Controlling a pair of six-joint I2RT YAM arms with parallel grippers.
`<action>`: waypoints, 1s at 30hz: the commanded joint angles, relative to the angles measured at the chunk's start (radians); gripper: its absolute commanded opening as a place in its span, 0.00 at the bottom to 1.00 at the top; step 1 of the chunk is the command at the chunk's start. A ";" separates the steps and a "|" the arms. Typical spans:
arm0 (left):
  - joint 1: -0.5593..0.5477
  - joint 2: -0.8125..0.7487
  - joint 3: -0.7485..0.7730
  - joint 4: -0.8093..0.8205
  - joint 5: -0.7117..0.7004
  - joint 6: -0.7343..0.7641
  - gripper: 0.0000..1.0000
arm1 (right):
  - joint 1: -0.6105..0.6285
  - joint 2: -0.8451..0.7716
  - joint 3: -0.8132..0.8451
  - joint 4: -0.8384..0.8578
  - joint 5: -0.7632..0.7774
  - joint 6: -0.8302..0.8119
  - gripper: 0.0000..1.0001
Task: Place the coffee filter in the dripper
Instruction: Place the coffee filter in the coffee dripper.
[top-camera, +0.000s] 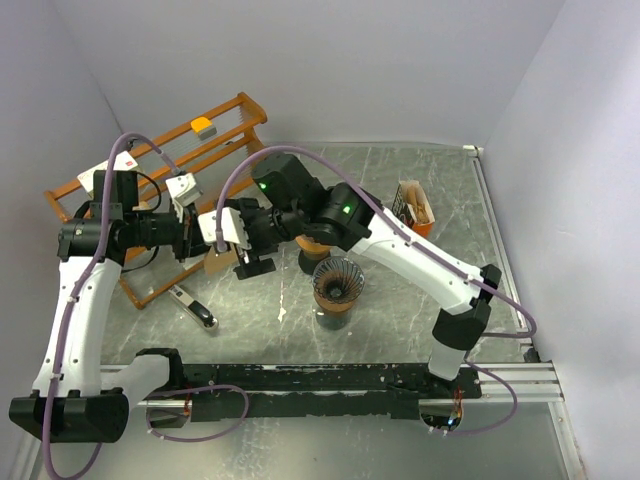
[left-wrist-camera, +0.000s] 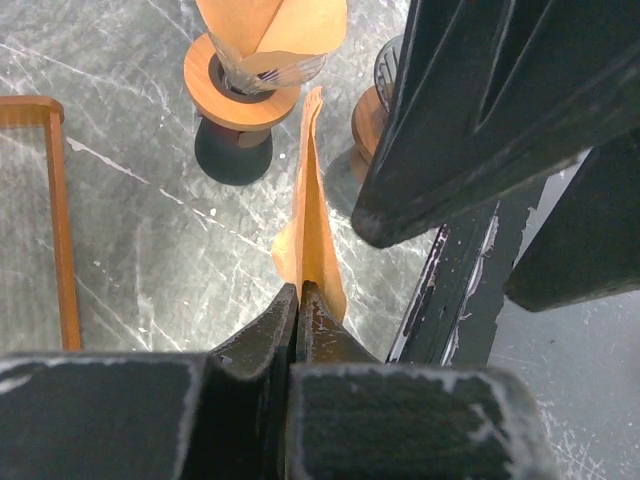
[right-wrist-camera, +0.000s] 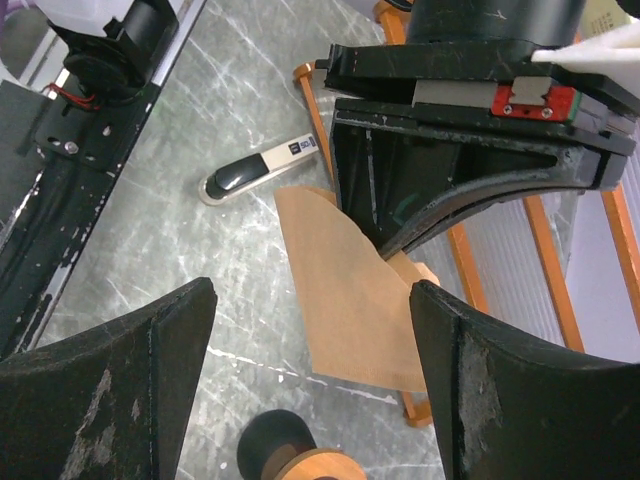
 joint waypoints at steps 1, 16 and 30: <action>-0.019 0.004 -0.003 0.019 0.030 -0.022 0.07 | 0.021 0.032 0.054 -0.041 0.054 -0.031 0.79; -0.071 0.007 -0.002 0.021 0.000 -0.033 0.07 | 0.055 0.057 0.085 -0.099 0.101 -0.083 0.75; -0.083 0.004 0.004 -0.033 -0.012 0.022 0.07 | 0.056 0.062 0.106 -0.141 0.140 -0.111 0.69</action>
